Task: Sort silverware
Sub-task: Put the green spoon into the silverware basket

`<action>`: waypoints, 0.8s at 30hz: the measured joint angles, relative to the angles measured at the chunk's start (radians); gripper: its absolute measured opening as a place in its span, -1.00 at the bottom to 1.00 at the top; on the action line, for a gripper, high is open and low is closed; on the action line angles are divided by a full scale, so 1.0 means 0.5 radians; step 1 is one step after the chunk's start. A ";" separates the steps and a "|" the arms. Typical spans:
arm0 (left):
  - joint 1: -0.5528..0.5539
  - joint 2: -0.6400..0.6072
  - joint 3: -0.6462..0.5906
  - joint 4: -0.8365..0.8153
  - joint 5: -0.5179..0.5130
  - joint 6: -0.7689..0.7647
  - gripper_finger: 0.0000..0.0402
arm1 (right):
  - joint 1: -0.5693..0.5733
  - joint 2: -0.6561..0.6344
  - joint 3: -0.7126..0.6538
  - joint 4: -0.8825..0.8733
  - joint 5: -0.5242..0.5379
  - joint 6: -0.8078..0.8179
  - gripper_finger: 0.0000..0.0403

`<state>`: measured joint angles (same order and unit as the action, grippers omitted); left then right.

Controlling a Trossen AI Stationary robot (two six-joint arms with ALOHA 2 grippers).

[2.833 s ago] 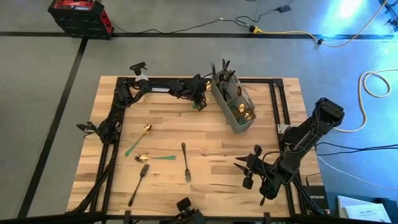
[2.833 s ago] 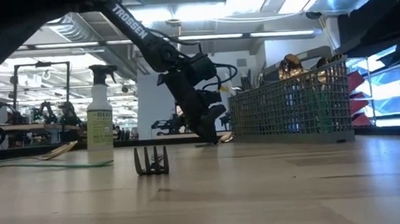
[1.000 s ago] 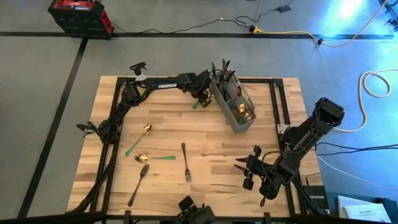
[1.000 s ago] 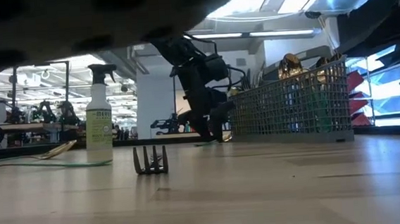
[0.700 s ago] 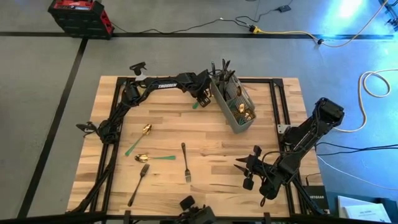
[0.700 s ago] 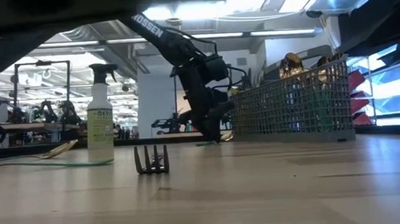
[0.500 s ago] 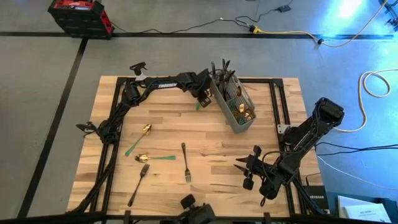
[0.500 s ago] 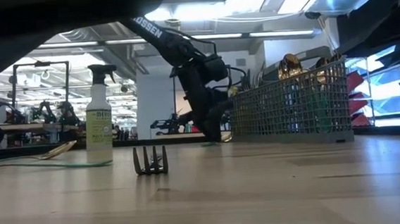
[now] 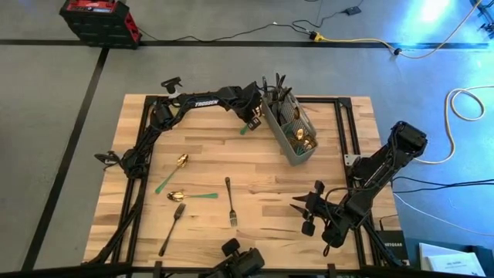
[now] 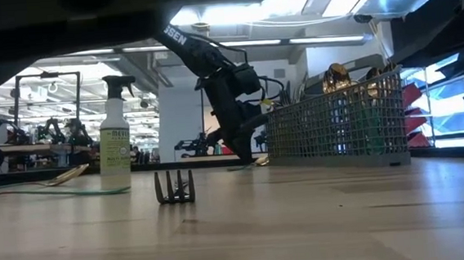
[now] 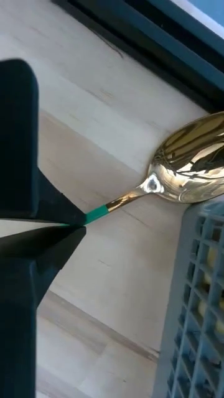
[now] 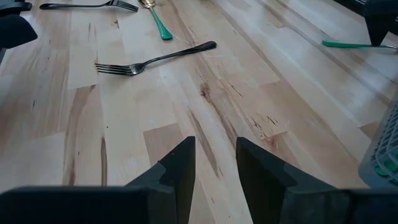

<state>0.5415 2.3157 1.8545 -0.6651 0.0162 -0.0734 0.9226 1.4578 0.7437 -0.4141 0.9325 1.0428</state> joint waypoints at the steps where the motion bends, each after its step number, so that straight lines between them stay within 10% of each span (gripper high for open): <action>1: 0.000 0.000 0.000 0.003 0.001 -0.013 -0.99 | 0.000 0.000 0.000 0.000 0.000 0.000 -0.51; 24: -0.024 0.000 0.000 0.121 -0.052 -0.159 -0.37 | 0.000 0.002 0.000 -0.004 -0.004 0.002 -0.51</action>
<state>0.5297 2.3157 1.8545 -0.6048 -0.0100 -0.1528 0.9226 1.4586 0.7437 -0.4160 0.9307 1.0435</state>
